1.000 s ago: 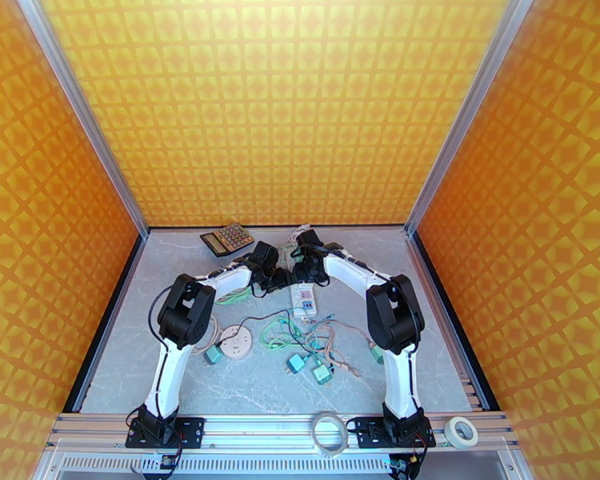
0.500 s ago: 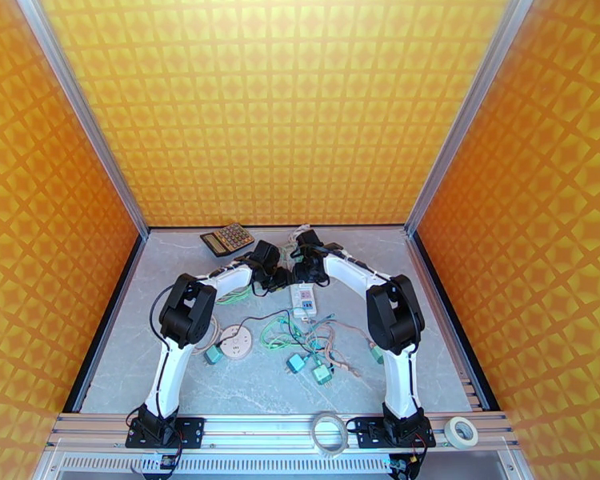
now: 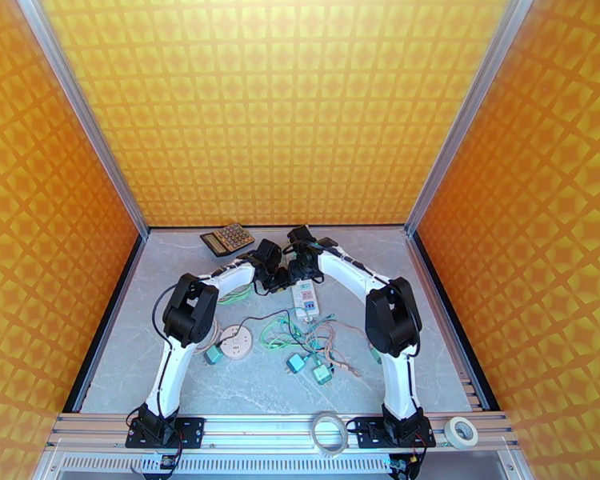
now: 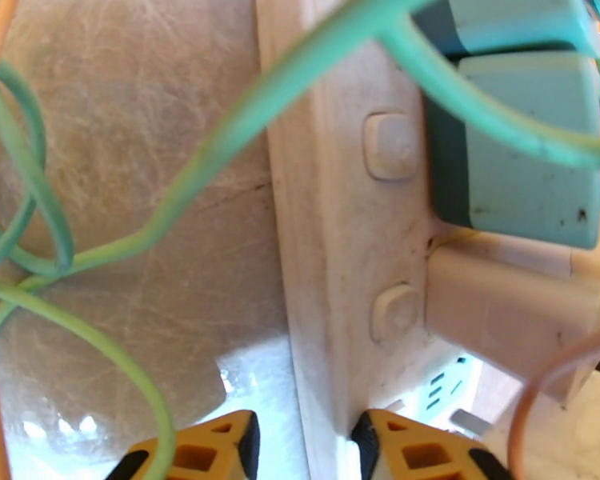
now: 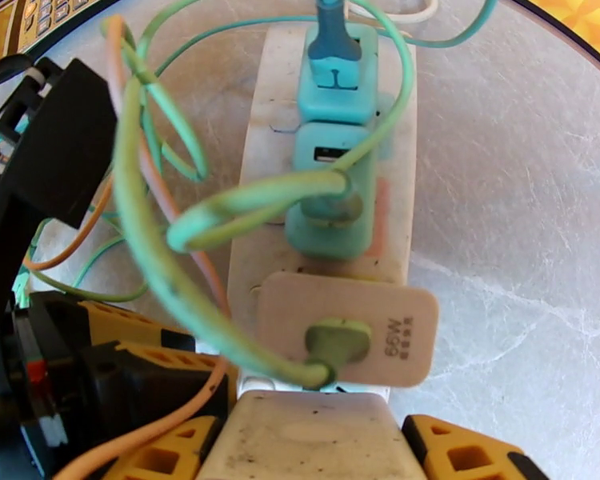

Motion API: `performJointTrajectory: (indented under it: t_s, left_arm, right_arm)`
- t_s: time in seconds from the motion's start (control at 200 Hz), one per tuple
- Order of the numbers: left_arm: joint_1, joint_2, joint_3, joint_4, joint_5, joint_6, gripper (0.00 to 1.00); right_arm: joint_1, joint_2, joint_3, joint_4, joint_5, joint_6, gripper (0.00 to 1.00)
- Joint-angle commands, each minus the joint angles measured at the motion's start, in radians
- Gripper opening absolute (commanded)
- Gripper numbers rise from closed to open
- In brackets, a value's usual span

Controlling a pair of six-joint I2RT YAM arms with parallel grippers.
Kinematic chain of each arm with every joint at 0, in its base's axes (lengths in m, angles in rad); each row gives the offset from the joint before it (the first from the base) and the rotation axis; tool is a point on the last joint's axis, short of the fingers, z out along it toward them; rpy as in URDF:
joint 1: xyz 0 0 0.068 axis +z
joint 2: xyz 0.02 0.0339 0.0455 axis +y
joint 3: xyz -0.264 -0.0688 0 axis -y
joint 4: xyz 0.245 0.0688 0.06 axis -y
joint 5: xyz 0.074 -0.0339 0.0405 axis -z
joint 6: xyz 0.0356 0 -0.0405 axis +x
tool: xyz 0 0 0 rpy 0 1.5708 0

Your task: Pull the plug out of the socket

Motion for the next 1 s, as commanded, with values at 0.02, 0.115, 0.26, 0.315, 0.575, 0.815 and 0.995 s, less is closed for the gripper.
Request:
performJointTrajectory:
  t_s: [0.02,0.115,0.26,0.315,0.575,0.815,0.995]
  left_arm:
    - [-0.005,0.071,-0.001,-0.118,-0.085,0.008,0.4]
    - [-0.004,0.061,0.018,-0.137,-0.084,0.02,0.43]
    - [-0.004,0.014,0.053,-0.179,-0.084,0.041,0.51]
    - [-0.002,-0.014,0.051,-0.18,-0.084,0.044,0.54]
    - [0.004,-0.15,0.001,-0.191,-0.083,0.067,0.64]
    - [0.023,-0.312,-0.14,-0.155,-0.083,0.062,0.69]
    - [0.055,-0.43,-0.244,-0.133,-0.083,0.052,0.72]
  right_arm:
    - [0.008,-0.076,0.056,-0.018,0.01,0.007,0.46]
    - [0.006,-0.079,0.077,-0.036,0.027,0.005,0.47]
    - [0.001,-0.069,0.096,-0.055,0.019,0.017,0.48]
    - [-0.001,-0.071,0.092,-0.054,0.015,0.024,0.47]
    - [-0.023,-0.098,0.077,-0.057,0.015,0.048,0.48]
    - [-0.048,-0.139,0.092,-0.075,0.048,0.034,0.48]
    - [-0.057,-0.154,0.142,-0.109,0.092,0.021,0.48]
